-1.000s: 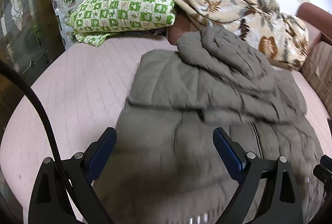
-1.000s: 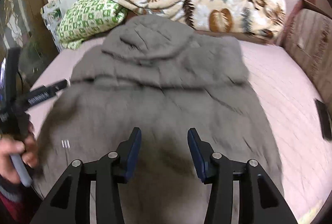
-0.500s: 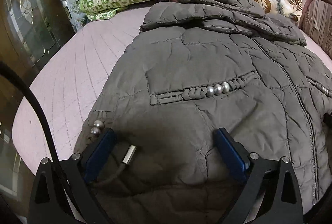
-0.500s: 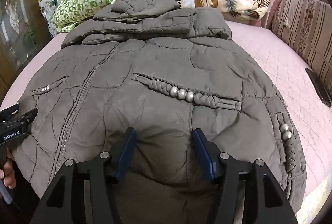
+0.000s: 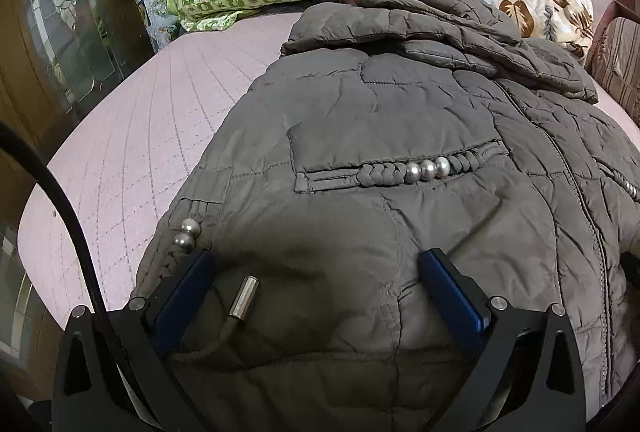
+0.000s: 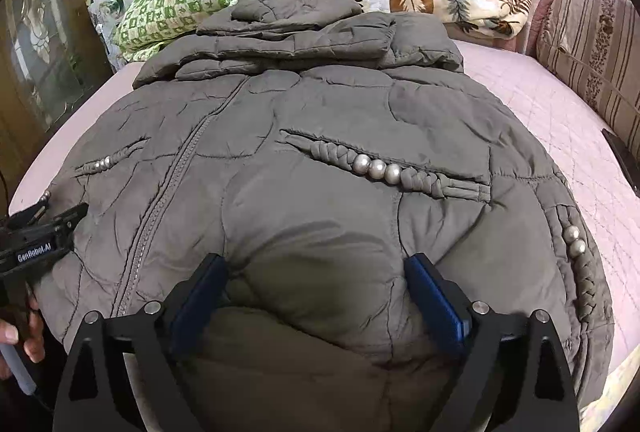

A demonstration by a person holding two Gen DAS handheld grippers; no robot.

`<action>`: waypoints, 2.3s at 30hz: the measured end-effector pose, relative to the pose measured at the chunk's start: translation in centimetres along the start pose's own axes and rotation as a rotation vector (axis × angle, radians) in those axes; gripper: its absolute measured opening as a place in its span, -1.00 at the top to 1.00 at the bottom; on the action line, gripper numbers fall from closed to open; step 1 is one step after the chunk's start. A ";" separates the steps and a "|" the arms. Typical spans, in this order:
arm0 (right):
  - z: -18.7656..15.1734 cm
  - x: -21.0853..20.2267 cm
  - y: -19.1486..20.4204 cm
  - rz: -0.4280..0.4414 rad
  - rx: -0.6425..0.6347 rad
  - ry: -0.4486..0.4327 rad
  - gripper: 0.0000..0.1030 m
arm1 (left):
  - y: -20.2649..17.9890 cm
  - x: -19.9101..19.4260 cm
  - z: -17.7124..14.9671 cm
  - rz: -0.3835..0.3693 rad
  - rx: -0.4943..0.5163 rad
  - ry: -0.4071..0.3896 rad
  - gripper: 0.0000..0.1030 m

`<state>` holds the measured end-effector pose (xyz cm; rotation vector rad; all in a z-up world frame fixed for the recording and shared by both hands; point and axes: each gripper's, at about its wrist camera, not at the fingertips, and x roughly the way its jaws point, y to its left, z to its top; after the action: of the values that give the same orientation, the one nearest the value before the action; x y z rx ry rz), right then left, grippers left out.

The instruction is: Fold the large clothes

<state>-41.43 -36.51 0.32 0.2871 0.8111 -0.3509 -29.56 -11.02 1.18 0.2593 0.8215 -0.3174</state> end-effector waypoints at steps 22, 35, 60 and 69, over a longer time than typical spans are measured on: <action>-0.5 -0.1 0.9 -0.006 -0.002 -0.006 -0.98 | -0.4 -0.6 -1.3 0.018 -0.005 -0.097 -1.00; -0.7 0.0 1.0 -0.012 -0.029 -0.030 -0.98 | -0.4 -0.6 -1.3 0.025 0.000 -0.110 -1.00; 1.6 -7.3 -5.4 0.079 0.125 -0.145 -0.98 | -0.5 -0.6 -1.5 0.023 0.010 -0.135 -1.00; -1.9 -7.1 -17.0 -0.016 0.512 -0.032 -0.93 | -0.6 -0.6 -1.5 0.028 0.005 -0.133 -1.00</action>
<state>-54.23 -49.78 2.43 0.7505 0.6827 -0.5758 -31.16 -10.89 0.55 0.2508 0.6853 -0.3075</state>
